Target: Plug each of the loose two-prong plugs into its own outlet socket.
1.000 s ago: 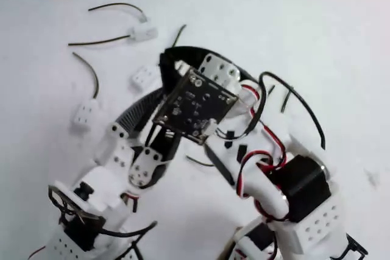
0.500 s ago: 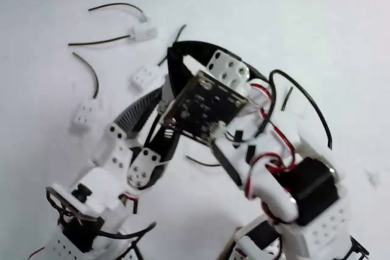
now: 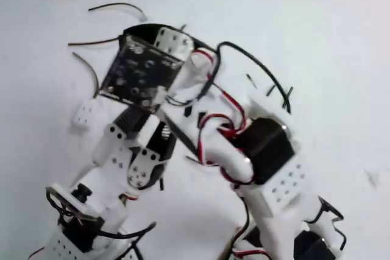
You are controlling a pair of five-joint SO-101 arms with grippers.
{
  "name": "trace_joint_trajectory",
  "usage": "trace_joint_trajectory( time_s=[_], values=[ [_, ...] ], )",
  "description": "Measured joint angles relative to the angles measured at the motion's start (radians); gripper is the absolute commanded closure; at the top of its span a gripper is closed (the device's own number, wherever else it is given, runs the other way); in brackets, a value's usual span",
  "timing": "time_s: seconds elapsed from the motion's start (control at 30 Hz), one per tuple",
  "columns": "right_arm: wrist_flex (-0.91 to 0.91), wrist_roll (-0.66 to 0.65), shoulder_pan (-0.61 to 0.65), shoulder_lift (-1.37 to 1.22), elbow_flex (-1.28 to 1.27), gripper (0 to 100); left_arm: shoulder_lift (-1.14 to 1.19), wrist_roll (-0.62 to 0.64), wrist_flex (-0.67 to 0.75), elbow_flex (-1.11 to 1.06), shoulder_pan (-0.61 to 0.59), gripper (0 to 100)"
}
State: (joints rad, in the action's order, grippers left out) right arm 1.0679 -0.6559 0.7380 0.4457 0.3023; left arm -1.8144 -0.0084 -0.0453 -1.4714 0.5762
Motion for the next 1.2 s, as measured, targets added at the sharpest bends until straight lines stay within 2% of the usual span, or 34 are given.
trace_joint_trajectory(
  time_s=[0.3, 0.47, 0.83, 1.03, 1.2],
  values=[
    [-0.002, 0.003, -0.216, -0.04, -0.003, 98.1, 0.003, 0.002, -0.002, -0.002, 0.0, 98],
    [-0.002, 0.002, -0.296, -0.077, -0.005, 98.1, -0.002, 0.0, 0.0, 0.0, -0.002, 98],
    [0.0, 0.002, -0.299, -0.078, 0.02, 98.1, -0.003, 0.0, 0.0, 0.008, -0.003, 98],
    [0.009, 0.002, -0.308, -0.077, 0.25, 98.1, -0.003, 0.0, 0.0, 0.008, -0.003, 98],
    [0.117, 0.0, -0.321, -0.074, 0.428, 98.1, -0.003, 0.0, 0.0, 0.008, -0.003, 98]
  ],
)
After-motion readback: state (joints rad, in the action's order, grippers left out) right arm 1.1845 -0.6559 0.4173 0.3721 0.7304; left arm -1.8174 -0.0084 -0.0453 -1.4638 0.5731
